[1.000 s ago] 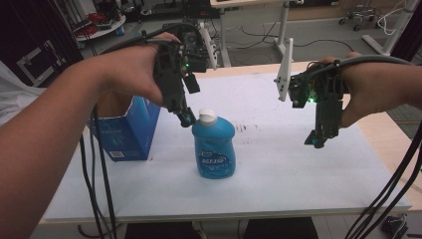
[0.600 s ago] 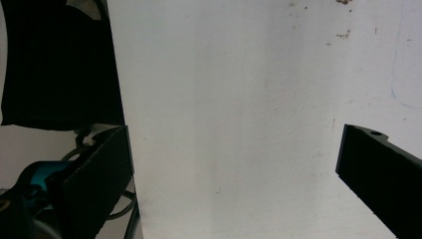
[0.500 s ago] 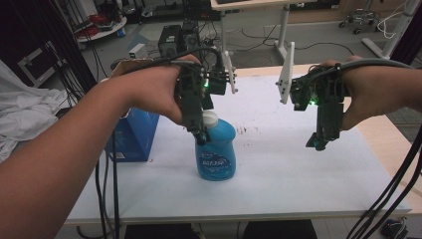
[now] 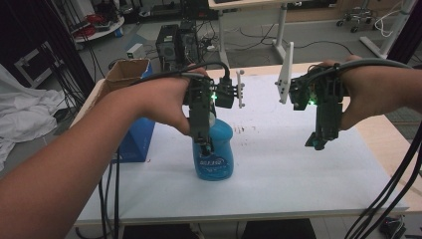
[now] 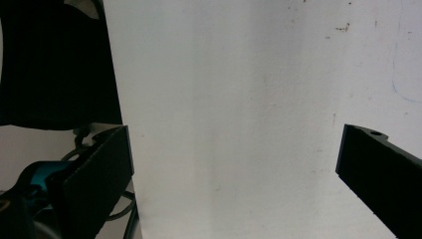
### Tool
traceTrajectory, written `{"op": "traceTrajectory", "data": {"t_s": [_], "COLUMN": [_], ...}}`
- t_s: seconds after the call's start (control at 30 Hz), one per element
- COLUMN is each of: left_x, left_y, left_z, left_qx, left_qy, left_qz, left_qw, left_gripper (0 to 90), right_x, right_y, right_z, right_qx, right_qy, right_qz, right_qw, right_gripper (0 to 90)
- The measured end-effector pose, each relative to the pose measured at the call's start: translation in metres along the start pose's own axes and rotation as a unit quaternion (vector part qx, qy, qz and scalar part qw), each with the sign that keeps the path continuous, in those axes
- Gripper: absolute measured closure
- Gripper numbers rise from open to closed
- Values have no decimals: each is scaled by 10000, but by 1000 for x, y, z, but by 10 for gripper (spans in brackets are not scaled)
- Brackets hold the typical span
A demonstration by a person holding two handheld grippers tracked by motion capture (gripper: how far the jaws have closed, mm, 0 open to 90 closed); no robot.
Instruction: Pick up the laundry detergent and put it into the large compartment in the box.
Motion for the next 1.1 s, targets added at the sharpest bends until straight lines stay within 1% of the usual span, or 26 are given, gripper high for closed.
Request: {"op": "traceTrajectory", "data": {"t_s": [0.13, 0.27, 0.4, 0.43, 0.6, 0.73, 0.9, 0.93, 0.97, 1.03, 1.1], "left_x": [2, 2, 2, 2, 1, 0, 1, 1, 1, 0, 0], "left_y": [0, 0, 0, 1, 4, 5, 5, 6, 5, 6, 6], "left_z": [3, 6, 9, 10, 12, 14, 13, 13, 12, 11, 11], "left_qx": [56, 83, 185, 169, 181, 233, 217, 201, 223, 190, 212], "left_qy": [18, 8, 9, 26, 2, -11, 30, 66, 71, 44, 76], "left_qz": [-82, -115, -120, -138, -97, -73, -90, -91, -66, -68, -56], "left_qw": [9999, 9999, 9998, 9998, 9998, 9997, 9997, 9997, 9997, 9998, 9997], "left_gripper": [17, 17, 17, 17, 17, 24, 24, 24, 29, 69, 69], "right_x": [0, 0, 0, 0, 0, -1, -1, -1, -1, -1, -1], "right_y": [2, 2, 1, 2, 2, 1, 0, 0, 1, 1, 1], "right_z": [0, 0, 0, 0, 0, 1, 1, 1, 2, 2, 2], "right_qx": [-9, -13, -14, -22, -13, -19, -6, -8, -19, -23, -11], "right_qy": [-10, -15, 1, -5, -5, 3, 5, 7, 7, 6, 2], "right_qz": [-31, -29, 13, 8, -3, 41, 56, 50, 31, 34, 40], "right_qw": [10000, 10000, 10000, 10000, 10000, 10000, 10000, 10000, 10000, 10000, 10000], "right_gripper": [7, 7, 7, 7, 7, 7, 7, 7, 7, 7, 7]}}
Point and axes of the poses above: each handheld gripper's, and its own axes: z roughly forward along the jaws, y roughly out of its top, x roughly to its left, the point moved 7 cm from there along z, roughly forward along the jaws, and after that the axes turned 10 degrees about x, right-handed, at the moved point
